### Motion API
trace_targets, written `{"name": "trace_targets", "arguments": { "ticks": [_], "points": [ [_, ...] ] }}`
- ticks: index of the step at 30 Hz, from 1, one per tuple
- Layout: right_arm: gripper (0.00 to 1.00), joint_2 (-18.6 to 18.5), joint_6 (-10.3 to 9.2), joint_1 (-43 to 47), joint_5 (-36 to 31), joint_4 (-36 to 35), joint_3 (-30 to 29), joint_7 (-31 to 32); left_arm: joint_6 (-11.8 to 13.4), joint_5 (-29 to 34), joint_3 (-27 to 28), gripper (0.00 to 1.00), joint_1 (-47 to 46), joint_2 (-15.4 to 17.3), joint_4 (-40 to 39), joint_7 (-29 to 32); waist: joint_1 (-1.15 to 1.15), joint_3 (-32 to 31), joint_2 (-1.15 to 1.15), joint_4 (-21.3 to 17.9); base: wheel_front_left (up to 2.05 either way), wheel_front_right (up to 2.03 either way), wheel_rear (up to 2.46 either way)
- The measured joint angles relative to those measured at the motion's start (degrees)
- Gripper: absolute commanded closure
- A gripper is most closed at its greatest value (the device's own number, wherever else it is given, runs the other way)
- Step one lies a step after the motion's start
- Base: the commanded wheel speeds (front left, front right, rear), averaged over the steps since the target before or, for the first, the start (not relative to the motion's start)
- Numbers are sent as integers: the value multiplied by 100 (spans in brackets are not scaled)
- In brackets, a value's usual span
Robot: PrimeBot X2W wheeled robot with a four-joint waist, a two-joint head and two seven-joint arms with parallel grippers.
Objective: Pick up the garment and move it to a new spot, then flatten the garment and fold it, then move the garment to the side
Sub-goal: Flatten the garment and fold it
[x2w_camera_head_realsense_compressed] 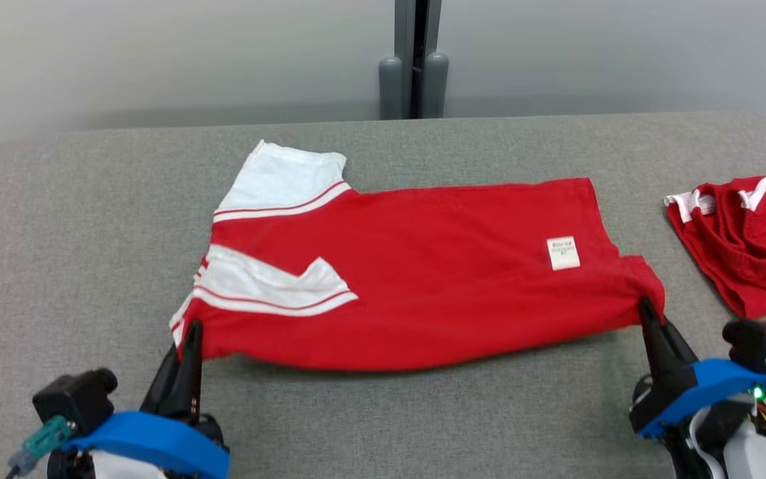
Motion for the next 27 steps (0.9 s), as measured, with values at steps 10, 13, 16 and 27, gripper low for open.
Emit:
{"name": "trace_targets", "arguments": {
  "ticks": [10, 13, 16, 27],
  "points": [
    [100, 0, 0, 1428, 138, -844, -404, 709, 233, -163, -208, 100, 1276, 43, -248, 321, 0, -30, 0, 83, 0, 0, 0],
    [83, 0, 0, 1491, 179, -725, -413, 672, 267, -169, -223, 100, 1332, 7, -5, 337, 0, -53, 0, 77, 0, 0, 0],
    [0, 0, 0, 1490, 180, -560, -367, 624, 272, -158, -226, 64, 1328, 0, 171, 288, 0, -75, 0, 51, 0, 0, 0],
    [0, -2, 0, 1360, -15, -798, -437, 367, 256, 281, -132, 0, 673, 544, -210, 296, 0, -9, 0, -55, 0, 0, 0]
  ]
}}
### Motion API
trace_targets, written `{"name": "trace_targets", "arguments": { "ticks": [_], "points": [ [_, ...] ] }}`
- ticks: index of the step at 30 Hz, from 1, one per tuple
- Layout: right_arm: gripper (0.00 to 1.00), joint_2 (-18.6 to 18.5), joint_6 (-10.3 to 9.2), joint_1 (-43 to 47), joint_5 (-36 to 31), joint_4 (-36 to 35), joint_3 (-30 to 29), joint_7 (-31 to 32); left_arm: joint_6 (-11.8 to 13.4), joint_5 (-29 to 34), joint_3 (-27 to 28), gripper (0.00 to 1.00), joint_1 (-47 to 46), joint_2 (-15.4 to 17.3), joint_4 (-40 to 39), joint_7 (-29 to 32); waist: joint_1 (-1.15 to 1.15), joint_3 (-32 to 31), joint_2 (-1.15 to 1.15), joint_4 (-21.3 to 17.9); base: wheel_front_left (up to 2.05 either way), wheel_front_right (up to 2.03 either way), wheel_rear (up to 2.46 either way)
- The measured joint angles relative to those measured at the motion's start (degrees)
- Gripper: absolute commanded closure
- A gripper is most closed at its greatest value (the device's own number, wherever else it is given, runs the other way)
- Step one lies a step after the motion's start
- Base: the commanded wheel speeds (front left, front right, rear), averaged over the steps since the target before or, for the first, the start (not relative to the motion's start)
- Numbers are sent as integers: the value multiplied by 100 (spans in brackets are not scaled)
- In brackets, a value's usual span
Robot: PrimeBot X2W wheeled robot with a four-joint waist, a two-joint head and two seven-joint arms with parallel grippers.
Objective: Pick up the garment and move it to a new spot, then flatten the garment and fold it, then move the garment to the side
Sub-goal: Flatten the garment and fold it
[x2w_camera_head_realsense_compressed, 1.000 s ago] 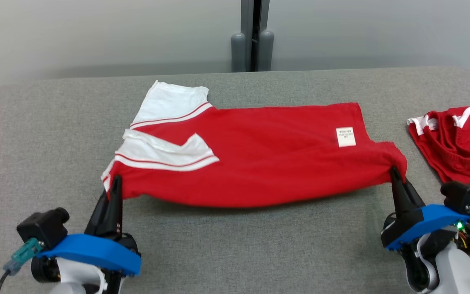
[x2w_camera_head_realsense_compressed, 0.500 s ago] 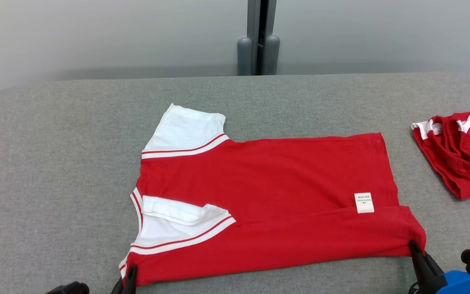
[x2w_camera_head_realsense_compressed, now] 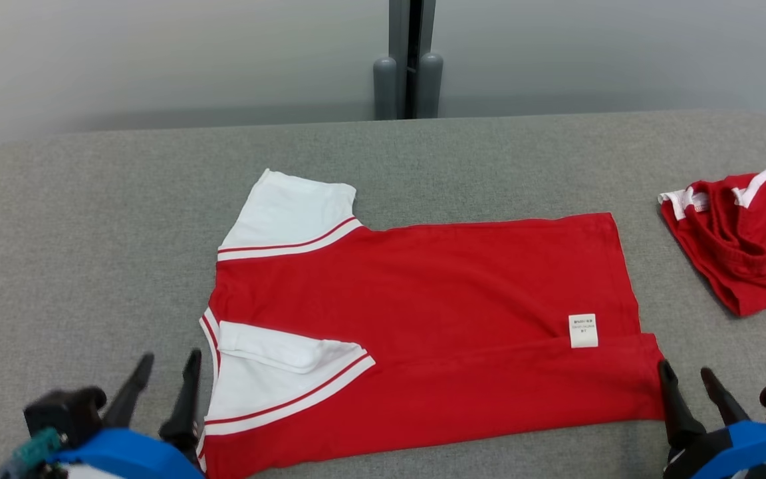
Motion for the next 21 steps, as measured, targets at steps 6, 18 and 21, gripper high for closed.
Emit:
{"name": "trace_targets", "arguments": {
  "ticks": [6, 18, 21],
  "points": [
    [0, -1, 0, -563, -265, -523, 230, 55, -199, 421, 87, 0, -1555, 704, -374, 620, 0, 338, 0, -161, 0, 0, 0],
    [0, 1, 0, -2047, -575, -787, 1299, 360, -818, 556, -110, 0, -4544, 1496, 1040, 2438, 2, 1589, 0, -973, 0, 0, 0],
    [0, -1, 0, -2365, -573, -771, 1495, 361, -882, 510, -156, 0, -4849, 1622, 1440, 2820, 2, 1919, 0, -1230, 0, 0, 0]
  ]
}}
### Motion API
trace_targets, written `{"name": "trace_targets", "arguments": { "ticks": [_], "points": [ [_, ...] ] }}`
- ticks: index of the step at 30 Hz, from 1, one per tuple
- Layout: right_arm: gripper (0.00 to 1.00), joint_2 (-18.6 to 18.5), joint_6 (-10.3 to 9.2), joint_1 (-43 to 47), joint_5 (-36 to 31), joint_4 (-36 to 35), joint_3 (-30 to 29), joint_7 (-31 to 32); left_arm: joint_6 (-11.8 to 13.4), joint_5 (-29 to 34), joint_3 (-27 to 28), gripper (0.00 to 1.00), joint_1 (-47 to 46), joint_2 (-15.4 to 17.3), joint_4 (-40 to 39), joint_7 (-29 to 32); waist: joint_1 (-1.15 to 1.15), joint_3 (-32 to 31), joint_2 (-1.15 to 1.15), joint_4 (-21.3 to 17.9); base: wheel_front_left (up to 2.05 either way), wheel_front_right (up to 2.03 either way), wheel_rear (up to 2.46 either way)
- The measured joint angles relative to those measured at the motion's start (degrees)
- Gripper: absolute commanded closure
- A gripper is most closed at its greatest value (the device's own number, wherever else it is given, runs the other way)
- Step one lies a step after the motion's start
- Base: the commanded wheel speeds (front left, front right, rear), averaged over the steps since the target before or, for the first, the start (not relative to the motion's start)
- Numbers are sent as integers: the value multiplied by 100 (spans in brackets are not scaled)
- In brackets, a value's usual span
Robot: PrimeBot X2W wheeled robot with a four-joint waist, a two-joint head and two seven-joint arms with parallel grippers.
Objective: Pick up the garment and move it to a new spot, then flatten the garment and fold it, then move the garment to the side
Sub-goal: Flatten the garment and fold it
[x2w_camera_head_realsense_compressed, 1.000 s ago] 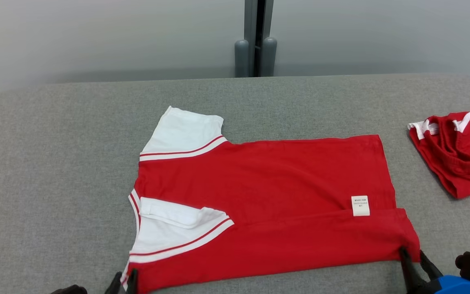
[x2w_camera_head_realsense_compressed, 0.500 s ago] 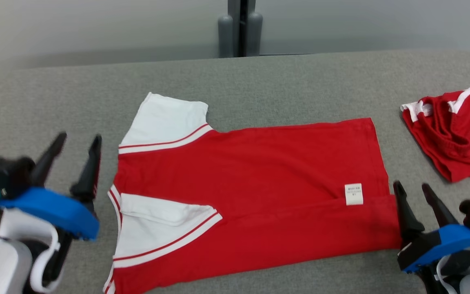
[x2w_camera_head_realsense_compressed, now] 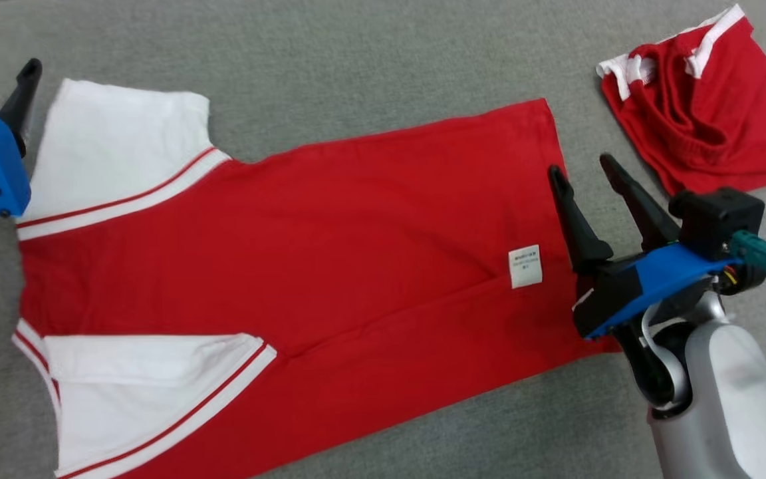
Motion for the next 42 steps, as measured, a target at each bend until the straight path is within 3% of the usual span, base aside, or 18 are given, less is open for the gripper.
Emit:
{"name": "trace_targets", "arguments": {
  "ticks": [6, 17, 18, 19, 20, 21, 29, 38, 42],
  "points": [
    [0, -1, 0, -217, 51, 157, 182, -137, -68, -189, -80, 0, -155, 120, 511, 589, 0, 367, 0, -314, 0, 0, 0],
    [0, -1, 0, -336, 276, 487, 328, -421, -171, -402, -231, 0, -272, 272, 506, 1065, -2, 570, 0, -523, 0, 0, 0],
    [0, -2, 0, -373, 280, 503, 345, -450, -176, -417, -249, 18, -286, 283, 490, 1109, -2, 578, 0, -525, 0, 0, 0],
    [0, -1, 0, -420, 281, 514, 367, -454, -178, -431, -274, 60, -298, 287, 469, 1134, -2, 584, 0, -524, 0, 0, 0],
    [0, -1, 0, -455, 280, 530, 382, -456, -191, -445, -298, 84, -314, 287, 450, 1155, -2, 588, 0, -519, 0, 0, 0],
    [0, -1, 0, -492, 277, 547, 393, -457, -212, -446, -328, 100, -329, 285, 422, 1162, -2, 588, 0, -510, 0, 0, 0],
    [0, -1, 0, -1018, 0, 838, 315, -232, -283, -454, -557, 100, -403, 140, 294, 872, -2, 436, 0, -276, 0, 0, 0],
    [0, -102, 0, -1797, -390, 1692, 103, 642, -322, -576, -840, 100, -622, 22, 15, 690, -2, 198, 0, 141, 0, 0, 0],
    [0, -342, 0, -2198, -499, 2334, -187, 1244, -332, -672, -1038, 100, -715, -65, -320, 452, -2, 100, 0, 429, 0, 0, 0]
  ]
}}
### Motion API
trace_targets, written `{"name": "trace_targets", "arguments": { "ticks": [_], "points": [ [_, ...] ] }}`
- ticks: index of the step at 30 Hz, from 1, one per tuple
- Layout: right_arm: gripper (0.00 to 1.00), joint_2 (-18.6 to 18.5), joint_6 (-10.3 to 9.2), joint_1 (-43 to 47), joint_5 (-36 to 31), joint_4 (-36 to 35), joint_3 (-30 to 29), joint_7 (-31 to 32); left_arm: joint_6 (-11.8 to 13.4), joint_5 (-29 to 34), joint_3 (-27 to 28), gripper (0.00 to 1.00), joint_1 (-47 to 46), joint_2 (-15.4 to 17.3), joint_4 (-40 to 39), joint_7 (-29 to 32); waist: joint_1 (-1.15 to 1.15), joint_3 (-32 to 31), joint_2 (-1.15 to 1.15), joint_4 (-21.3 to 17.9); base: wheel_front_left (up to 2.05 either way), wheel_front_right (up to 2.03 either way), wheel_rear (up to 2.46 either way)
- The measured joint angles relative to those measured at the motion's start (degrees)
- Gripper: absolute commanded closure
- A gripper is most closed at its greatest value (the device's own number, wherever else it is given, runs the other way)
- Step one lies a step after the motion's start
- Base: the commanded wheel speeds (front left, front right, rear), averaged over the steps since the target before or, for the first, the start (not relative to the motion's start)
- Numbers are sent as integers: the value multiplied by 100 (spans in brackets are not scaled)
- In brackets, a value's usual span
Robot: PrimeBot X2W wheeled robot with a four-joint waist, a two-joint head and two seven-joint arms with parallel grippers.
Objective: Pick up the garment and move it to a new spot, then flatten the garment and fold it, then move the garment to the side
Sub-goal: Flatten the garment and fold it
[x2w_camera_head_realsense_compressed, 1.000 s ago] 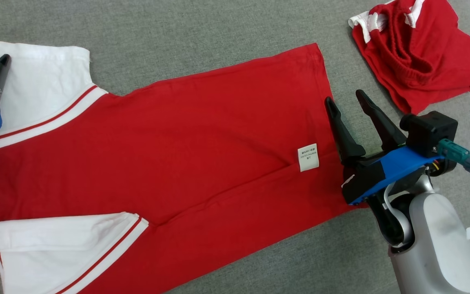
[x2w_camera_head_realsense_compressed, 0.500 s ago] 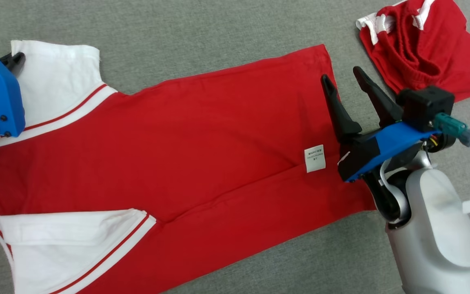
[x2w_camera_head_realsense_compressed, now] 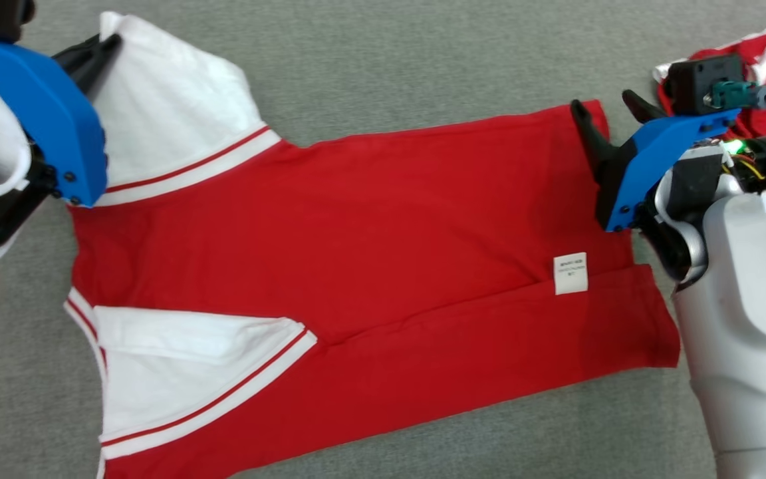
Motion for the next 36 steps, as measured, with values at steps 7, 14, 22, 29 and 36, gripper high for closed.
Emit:
{"name": "trace_targets", "arguments": {
  "ticks": [7, 14, 22, 29, 36],
  "points": [
    [0, -96, 0, -285, 56, 777, -339, 489, -18, -73, -294, 100, -6, -60, -309, -343, 0, -3, 0, 294, 0, 0, 0],
    [64, -15, 0, -458, 227, 1148, -675, 313, -19, -121, -408, 100, 11, -62, -288, -644, 0, -42, 0, 418, 0, 0, 0],
    [100, -18, 0, -525, 188, 1507, -732, -167, -19, -179, -486, 100, 185, -56, -189, -970, 0, -255, 0, 483, 0, 0, 0],
    [100, -143, 0, -135, 170, 1419, -441, -1071, -13, -193, -538, 100, 806, -83, -414, -1547, 0, -768, 0, 585, 0, 0, 0],
    [100, -265, 0, 1034, 468, 973, -464, -1756, 290, -302, -601, 100, 2263, -57, -1040, -2196, -1, -1438, 0, 727, 0, 0, 0]
  ]
}}
